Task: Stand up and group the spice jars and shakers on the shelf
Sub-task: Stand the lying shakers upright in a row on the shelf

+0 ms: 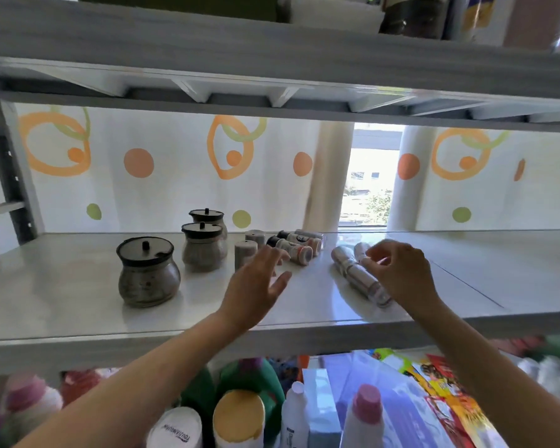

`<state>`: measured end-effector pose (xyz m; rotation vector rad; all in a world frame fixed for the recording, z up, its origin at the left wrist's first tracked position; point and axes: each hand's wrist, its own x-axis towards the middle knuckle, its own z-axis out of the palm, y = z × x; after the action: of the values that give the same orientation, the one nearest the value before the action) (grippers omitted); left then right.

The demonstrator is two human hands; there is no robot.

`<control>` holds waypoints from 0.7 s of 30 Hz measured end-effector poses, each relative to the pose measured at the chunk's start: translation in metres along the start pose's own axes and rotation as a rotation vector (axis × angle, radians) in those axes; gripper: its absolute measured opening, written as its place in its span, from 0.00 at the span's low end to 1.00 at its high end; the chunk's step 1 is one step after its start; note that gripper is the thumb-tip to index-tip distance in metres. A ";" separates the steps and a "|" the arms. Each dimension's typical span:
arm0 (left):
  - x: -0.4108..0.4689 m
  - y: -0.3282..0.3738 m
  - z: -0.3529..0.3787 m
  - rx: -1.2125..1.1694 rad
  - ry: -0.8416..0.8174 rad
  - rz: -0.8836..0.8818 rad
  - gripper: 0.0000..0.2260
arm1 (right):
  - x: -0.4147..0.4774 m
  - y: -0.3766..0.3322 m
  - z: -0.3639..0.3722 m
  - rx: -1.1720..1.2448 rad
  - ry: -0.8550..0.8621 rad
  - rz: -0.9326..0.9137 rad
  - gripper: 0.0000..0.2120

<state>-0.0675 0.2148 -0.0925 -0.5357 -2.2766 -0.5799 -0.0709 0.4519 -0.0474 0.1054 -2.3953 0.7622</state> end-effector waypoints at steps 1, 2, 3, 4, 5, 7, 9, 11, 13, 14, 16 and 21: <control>0.006 0.009 0.013 -0.036 -0.043 -0.049 0.14 | -0.004 0.008 -0.001 -0.045 -0.023 0.032 0.08; 0.013 0.018 0.026 -0.075 -0.078 -0.086 0.16 | -0.008 0.015 -0.001 -0.077 -0.062 0.056 0.10; 0.019 0.026 0.037 -0.105 -0.117 -0.100 0.19 | -0.011 0.019 -0.001 -0.097 -0.105 0.069 0.12; 0.025 0.033 0.046 -0.120 -0.160 -0.086 0.21 | -0.015 0.020 -0.001 -0.114 -0.132 0.068 0.14; 0.031 0.038 0.055 -0.116 -0.204 -0.053 0.23 | -0.018 0.021 0.000 -0.135 -0.143 0.063 0.16; 0.038 0.050 0.068 -0.119 -0.261 -0.013 0.23 | -0.022 0.021 0.002 -0.182 -0.152 0.055 0.19; 0.043 0.058 0.077 -0.162 -0.238 -0.099 0.19 | -0.022 0.022 0.004 -0.182 -0.159 0.085 0.20; 0.046 0.063 0.081 -0.170 -0.204 -0.256 0.13 | -0.019 0.022 0.002 -0.171 -0.194 0.121 0.20; 0.048 0.064 0.082 -0.159 -0.231 -0.378 0.13 | -0.013 0.020 -0.002 -0.167 -0.283 0.153 0.19; 0.048 0.064 0.081 -0.170 -0.254 -0.411 0.13 | -0.011 0.017 -0.003 -0.152 -0.331 0.170 0.18; 0.048 0.065 0.077 -0.225 -0.288 -0.438 0.16 | -0.009 0.012 -0.002 -0.102 -0.378 0.191 0.17; 0.037 0.059 0.060 -0.554 -0.163 -0.542 0.17 | -0.020 0.000 0.020 0.055 -0.257 0.169 0.20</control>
<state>-0.0936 0.3033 -0.0896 -0.2111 -2.4108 -1.5076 -0.0654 0.4387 -0.0720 0.0245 -2.6525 0.9418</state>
